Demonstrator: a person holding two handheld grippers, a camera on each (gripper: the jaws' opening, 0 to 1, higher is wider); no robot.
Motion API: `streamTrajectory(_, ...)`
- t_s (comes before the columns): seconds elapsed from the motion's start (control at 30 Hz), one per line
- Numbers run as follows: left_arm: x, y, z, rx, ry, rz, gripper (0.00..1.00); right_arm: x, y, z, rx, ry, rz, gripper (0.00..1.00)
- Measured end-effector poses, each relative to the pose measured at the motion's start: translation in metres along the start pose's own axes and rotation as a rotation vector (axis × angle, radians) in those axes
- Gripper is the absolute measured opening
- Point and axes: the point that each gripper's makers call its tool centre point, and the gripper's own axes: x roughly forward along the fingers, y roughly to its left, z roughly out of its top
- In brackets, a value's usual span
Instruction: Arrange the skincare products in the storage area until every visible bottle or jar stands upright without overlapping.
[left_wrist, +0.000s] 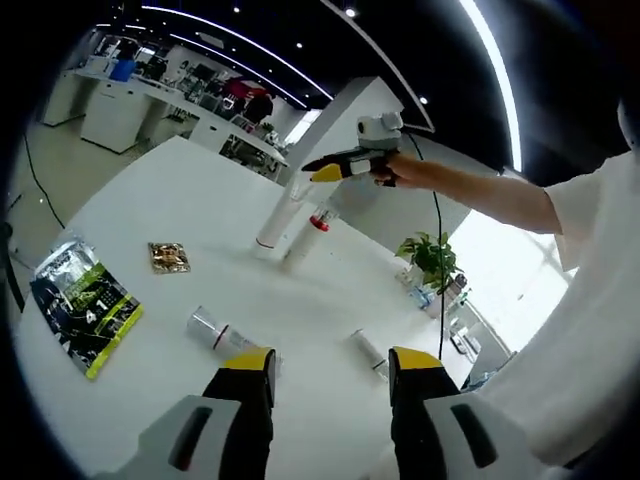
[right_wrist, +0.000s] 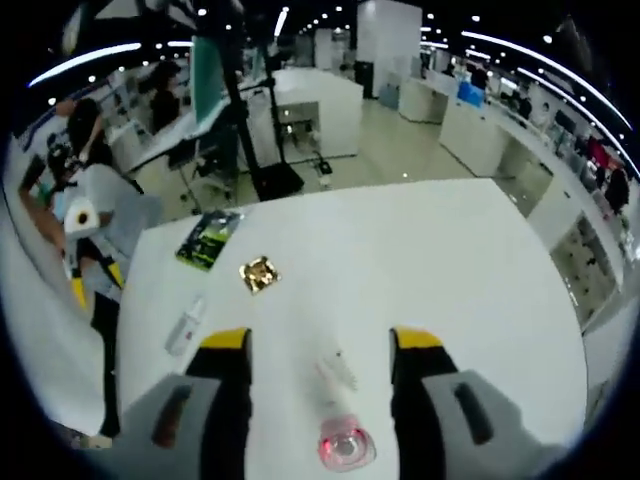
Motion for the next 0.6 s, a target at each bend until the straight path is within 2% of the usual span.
streamTrajectory(0.07,0.000,0.000,0.001,0.000,-0.007,0.000,0.47,0.005,0.003,-0.008,-0.020,0.071,0.025,0.52)
streamTrajectory(0.13,0.000,-0.001,0.001,-0.002,-0.007,-0.002,0.47,0.007,0.003,-0.012,-0.041,0.112,0.031,0.51)
streamTrajectory(0.4,0.005,-0.001,0.001,0.007,0.003,-0.017,0.47,0.013,0.001,-0.020,-0.069,0.196,0.048,0.47)
streamTrajectory(0.6,0.009,0.000,0.002,0.011,0.017,-0.027,0.46,0.019,-0.006,-0.030,-0.095,0.262,0.055,0.40)
